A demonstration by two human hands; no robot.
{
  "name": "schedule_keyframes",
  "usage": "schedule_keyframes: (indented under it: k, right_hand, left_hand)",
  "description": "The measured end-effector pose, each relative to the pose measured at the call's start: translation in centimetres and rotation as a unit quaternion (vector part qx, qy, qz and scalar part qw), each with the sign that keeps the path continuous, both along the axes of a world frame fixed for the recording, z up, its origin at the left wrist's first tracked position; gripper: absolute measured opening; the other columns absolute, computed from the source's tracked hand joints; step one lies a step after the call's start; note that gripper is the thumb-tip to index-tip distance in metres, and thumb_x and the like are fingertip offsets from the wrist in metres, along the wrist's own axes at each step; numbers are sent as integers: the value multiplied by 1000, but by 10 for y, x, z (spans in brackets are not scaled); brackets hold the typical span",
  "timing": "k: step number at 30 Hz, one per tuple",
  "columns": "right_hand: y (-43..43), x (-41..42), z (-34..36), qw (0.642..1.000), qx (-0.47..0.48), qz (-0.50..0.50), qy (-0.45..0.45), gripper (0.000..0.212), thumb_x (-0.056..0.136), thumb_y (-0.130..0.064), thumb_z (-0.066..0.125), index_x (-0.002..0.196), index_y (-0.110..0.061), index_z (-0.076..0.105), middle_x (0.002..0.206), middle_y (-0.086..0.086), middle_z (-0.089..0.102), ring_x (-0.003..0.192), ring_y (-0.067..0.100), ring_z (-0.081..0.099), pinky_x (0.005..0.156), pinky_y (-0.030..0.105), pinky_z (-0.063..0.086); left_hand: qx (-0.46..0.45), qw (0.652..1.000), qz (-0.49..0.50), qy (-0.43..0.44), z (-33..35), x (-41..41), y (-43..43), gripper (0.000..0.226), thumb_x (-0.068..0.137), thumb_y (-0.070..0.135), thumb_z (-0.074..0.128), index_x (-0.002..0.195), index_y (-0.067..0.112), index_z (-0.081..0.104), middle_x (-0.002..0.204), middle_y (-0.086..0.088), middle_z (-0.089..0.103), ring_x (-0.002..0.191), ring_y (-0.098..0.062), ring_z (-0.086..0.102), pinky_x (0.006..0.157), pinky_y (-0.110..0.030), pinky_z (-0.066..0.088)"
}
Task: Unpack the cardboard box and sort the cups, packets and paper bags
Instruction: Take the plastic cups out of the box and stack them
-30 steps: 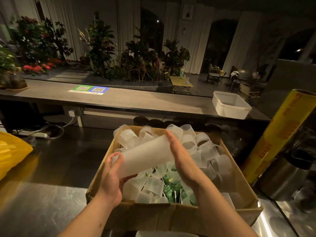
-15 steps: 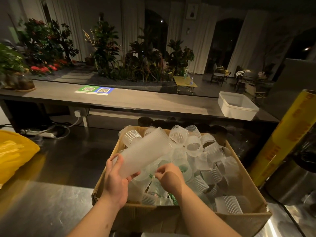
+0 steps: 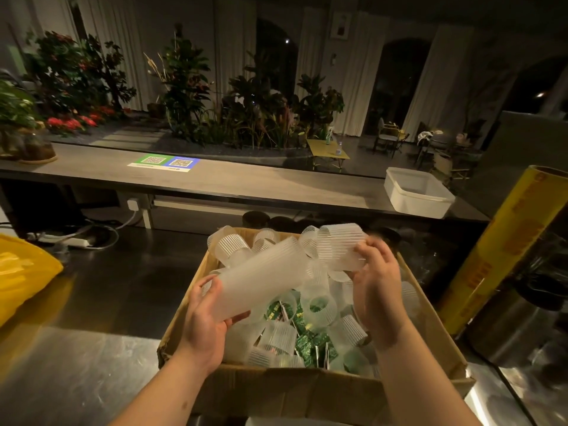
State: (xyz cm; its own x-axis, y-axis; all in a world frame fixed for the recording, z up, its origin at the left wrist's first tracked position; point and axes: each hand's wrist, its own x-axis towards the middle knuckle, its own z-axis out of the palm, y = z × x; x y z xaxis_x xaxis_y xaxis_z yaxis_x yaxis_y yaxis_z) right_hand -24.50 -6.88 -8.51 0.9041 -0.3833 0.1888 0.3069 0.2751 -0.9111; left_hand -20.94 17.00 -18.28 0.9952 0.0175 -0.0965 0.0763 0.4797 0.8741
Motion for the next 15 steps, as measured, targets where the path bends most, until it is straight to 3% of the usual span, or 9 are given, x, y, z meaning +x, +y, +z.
schedule_keyframes:
  k: [4, 7, 9, 11, 13, 15]
  right_hand:
    - [14, -1, -3, 981, -194, 23, 9, 23, 93, -16, 65, 70, -20, 62, 132, -5, 64, 127, 19, 55, 103, 41, 47]
    - [20, -9, -12, 967, -249, 39, 43, 4, 93, -20, 67, 94, -21, 63, 141, -6, 54, 129, 14, 52, 101, 35, 50]
    - [22, -13, -17, 953, -291, 58, 50, 41, 91, -36, 68, 131, -35, 55, 148, -7, 45, 130, 13, 50, 104, 38, 51]
    - [23, -18, -16, 940, -324, 95, 51, 64, 86, -53, 63, 145, -55, 37, 155, -16, 32, 138, 13, 39, 111, 43, 43]
    - [23, -23, -9, 926, -350, 130, 50, 65, 87, -57, 60, 145, -60, 32, 151, -22, 28, 140, 13, 34, 113, 43, 41]
    - [21, -31, 1, 919, -366, 137, 48, 59, 93, -49, 60, 145, -55, 34, 140, -24, 30, 136, 12, 34, 102, 29, 47]
  left_hand:
    - [9, 1000, -14, 12, 0, -3, 1, 41, 94, 41, 58, 132, 25, 53, 132, -15, 51, 113, -39, 59, 79, -46, 58]
    - [12, 999, -32, 16, 0, -4, 1, 41, 94, 41, 58, 132, 24, 53, 133, -16, 50, 114, -41, 59, 81, -48, 58]
    - [22, 999, -44, 23, 1, -6, 1, 43, 94, 43, 59, 132, 24, 53, 133, -17, 50, 116, -42, 58, 86, -52, 58]
    - [35, 997, -59, 27, 6, -11, 2, 46, 90, 47, 66, 130, 26, 55, 134, -18, 50, 118, -43, 58, 91, -57, 57]
    - [25, 996, -83, 27, 10, -18, 1, 50, 83, 50, 69, 126, 29, 58, 136, -17, 48, 120, -43, 57, 92, -60, 57]
    - [-1, 993, -116, 27, 18, -28, -1, 45, 86, 47, 70, 125, 30, 58, 136, -17, 47, 120, -44, 57, 94, -60, 56]
